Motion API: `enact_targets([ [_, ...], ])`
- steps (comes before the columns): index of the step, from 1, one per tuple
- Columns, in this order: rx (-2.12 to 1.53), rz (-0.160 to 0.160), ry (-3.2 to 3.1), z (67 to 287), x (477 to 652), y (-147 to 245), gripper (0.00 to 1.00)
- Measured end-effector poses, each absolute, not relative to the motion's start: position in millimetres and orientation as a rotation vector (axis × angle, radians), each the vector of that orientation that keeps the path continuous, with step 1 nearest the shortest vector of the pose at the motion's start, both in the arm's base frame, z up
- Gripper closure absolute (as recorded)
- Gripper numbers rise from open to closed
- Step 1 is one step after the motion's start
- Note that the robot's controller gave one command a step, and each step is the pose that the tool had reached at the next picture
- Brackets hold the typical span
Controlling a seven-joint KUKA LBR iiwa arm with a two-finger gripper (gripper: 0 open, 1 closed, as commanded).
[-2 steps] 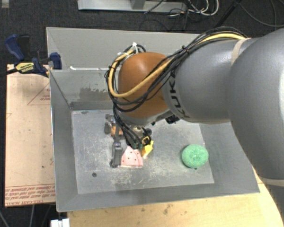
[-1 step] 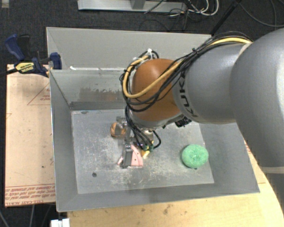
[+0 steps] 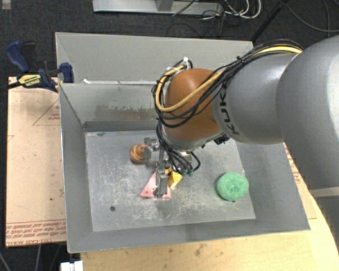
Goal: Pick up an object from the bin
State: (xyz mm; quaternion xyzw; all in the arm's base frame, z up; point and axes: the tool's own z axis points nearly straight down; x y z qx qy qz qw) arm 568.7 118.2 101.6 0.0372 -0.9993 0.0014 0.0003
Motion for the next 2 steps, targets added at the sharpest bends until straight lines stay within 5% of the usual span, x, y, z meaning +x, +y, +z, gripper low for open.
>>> enact_targets([
  [2,0.246,-0.002,-3.134,93.9,586.6,90.6,0.0],
])
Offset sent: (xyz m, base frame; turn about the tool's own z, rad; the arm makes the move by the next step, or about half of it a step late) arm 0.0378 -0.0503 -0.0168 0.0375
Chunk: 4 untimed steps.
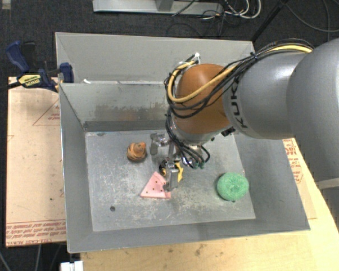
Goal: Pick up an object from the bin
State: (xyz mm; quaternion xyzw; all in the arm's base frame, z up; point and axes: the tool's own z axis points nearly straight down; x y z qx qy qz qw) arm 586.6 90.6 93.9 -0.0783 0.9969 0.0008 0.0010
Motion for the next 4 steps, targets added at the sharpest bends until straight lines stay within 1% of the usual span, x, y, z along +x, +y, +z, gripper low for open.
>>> enact_targets([
  [1,-0.1,0.001,3.139,115,599.0,94,0.0],
  [2,-0.424,0.003,3.111,79,629.4,90,1.0],
  [3,-0.423,0.003,3.111,79,629.4,90,0.0],
  [4,-0.423,0.003,3.111,79,629.4,90,0.0],
])
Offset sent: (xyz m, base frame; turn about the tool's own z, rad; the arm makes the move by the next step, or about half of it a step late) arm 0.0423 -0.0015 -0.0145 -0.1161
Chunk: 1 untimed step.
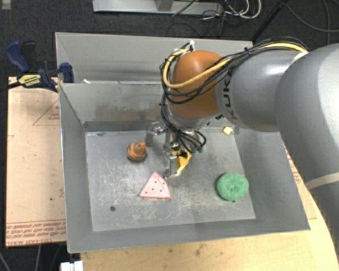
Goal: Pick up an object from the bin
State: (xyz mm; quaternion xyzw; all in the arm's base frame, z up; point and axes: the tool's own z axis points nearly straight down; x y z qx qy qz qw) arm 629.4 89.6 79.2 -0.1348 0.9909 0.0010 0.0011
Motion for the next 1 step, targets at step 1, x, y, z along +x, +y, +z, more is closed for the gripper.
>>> enact_targets([
  [1,-0.346,0.001,3.118,77.1,639.3,106.7,0.0],
])
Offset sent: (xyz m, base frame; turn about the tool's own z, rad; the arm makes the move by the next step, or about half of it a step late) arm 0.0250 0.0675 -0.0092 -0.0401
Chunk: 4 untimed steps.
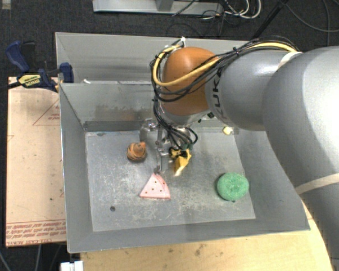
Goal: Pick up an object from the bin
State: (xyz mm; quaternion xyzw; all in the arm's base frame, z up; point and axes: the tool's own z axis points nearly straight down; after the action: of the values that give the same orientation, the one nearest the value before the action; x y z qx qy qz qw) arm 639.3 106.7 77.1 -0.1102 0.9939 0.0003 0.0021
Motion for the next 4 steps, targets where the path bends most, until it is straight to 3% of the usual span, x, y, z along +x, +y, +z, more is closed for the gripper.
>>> enact_targets([
  [1,-0.438,0.002,3.106,73,650.5,145,0.0],
  [2,-0.483,0.004,3.1,72,653.8,195,1.0],
  [3,-0.481,0.003,3.102,71,652.7,188,0.0],
  [4,-0.481,0.003,3.102,71,652.4,185,0.0],
])
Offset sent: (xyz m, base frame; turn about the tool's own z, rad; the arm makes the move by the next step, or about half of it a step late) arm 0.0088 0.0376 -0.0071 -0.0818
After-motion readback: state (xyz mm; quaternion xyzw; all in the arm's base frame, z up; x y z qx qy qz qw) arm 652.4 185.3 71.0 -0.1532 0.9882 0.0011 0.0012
